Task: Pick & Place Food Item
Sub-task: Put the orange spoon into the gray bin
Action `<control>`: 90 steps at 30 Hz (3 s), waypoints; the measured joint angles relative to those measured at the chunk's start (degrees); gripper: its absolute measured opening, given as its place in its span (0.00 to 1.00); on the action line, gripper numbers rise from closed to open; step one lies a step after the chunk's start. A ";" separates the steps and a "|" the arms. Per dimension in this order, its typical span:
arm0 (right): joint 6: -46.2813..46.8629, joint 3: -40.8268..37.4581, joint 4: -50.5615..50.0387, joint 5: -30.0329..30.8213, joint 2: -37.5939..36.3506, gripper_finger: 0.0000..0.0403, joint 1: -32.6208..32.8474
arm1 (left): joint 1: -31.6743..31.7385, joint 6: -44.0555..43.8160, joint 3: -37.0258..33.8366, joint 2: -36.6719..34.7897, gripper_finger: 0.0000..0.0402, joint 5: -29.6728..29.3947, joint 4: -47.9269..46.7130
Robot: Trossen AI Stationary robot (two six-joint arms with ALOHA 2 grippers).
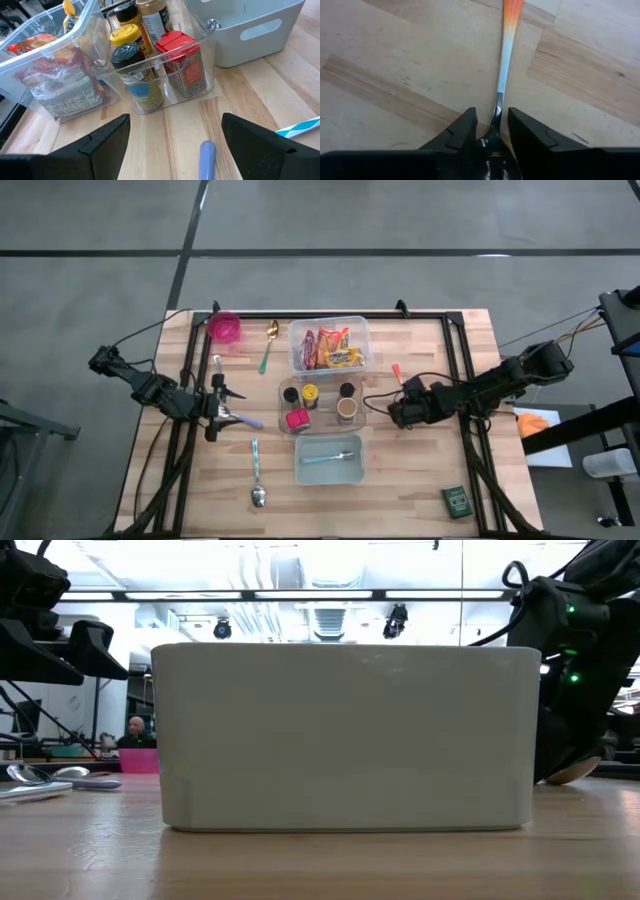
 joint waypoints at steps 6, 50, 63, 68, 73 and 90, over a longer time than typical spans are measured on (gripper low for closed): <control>-0.03 0.04 0.34 -0.44 0.02 0.10 0.02 | 0.00 0.00 0.00 0.00 0.79 0.01 0.02; 0.04 2.58 -2.76 6.04 -9.34 0.03 1.28 | 0.00 0.00 0.00 0.00 0.79 0.01 0.00; 6.49 2.62 -1.69 18.36 -14.51 0.03 10.44 | 0.00 0.00 0.00 0.00 0.79 0.01 0.00; 9.10 3.08 -1.36 26.58 -14.72 0.03 15.59 | 0.00 0.00 0.00 0.00 0.79 0.01 0.00; 6.50 4.37 -0.35 35.17 -14.36 0.03 20.51 | 0.00 0.00 0.00 0.00 0.79 -0.01 0.01; -40.69 8.57 33.75 29.14 -14.36 0.03 25.94 | 0.00 0.00 0.00 0.00 0.79 -0.01 0.00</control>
